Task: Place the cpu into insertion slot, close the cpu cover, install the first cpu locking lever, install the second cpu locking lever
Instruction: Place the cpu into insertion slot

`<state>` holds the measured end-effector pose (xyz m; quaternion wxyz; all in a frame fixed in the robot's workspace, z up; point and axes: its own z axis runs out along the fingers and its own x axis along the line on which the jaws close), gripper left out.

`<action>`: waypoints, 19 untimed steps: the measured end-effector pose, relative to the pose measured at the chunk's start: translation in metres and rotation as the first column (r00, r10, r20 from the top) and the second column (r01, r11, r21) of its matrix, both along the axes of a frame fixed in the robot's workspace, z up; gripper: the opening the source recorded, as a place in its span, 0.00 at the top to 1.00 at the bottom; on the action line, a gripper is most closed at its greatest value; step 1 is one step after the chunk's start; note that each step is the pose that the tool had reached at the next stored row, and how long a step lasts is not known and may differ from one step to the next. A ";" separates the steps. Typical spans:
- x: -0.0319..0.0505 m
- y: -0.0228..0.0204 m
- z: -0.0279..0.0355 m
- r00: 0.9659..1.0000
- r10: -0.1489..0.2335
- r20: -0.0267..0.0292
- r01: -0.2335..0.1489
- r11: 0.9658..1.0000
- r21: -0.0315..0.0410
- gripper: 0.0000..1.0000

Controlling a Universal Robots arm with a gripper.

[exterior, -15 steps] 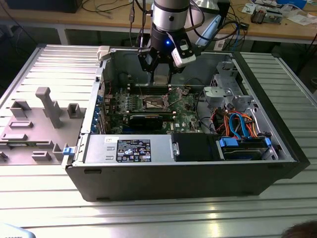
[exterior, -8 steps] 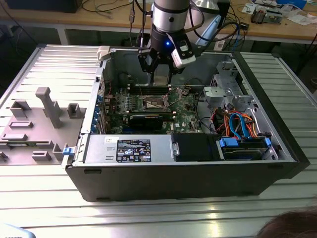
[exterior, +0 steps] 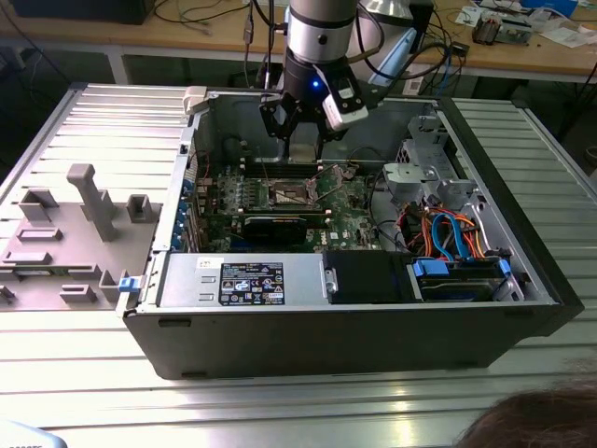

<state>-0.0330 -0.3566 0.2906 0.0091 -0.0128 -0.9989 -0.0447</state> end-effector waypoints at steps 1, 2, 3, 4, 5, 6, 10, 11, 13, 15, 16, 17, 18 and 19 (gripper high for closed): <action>0.0000 0.0000 -0.0003 1.000 0.000 0.000 0.000 1.000 0.000 0.45; 0.0000 0.0000 -0.0004 1.000 0.000 0.000 0.000 1.000 0.000 0.45; 0.0000 0.0000 -0.0007 1.000 0.000 0.000 0.000 1.000 0.000 0.45; 0.0000 0.0000 -0.0009 1.000 0.000 0.000 0.000 1.000 0.000 0.45; 0.0000 0.0000 -0.0011 1.000 0.000 0.000 0.000 1.000 0.000 0.45; 0.0000 0.0000 -0.0013 1.000 0.000 0.000 0.000 1.000 0.000 0.45; 0.0000 0.0000 -0.0020 1.000 0.000 0.000 0.000 1.000 0.000 0.45; 0.0000 0.0000 -0.0022 1.000 0.000 0.000 0.000 1.000 0.000 0.45; 0.0000 0.0000 -0.0026 1.000 0.000 0.000 0.000 1.000 0.000 0.45; 0.0000 0.0000 -0.0029 1.000 0.000 0.000 0.000 1.000 0.000 0.45; 0.0000 0.0000 -0.0034 1.000 0.000 0.000 0.000 1.000 0.000 0.45; 0.0000 0.0000 -0.0038 1.000 0.000 0.000 0.000 1.000 0.000 0.45; 0.0000 0.0000 -0.0042 1.000 0.000 0.000 0.000 1.000 0.000 0.45; 0.0000 0.0000 -0.0046 1.000 0.000 0.000 0.000 1.000 0.000 0.45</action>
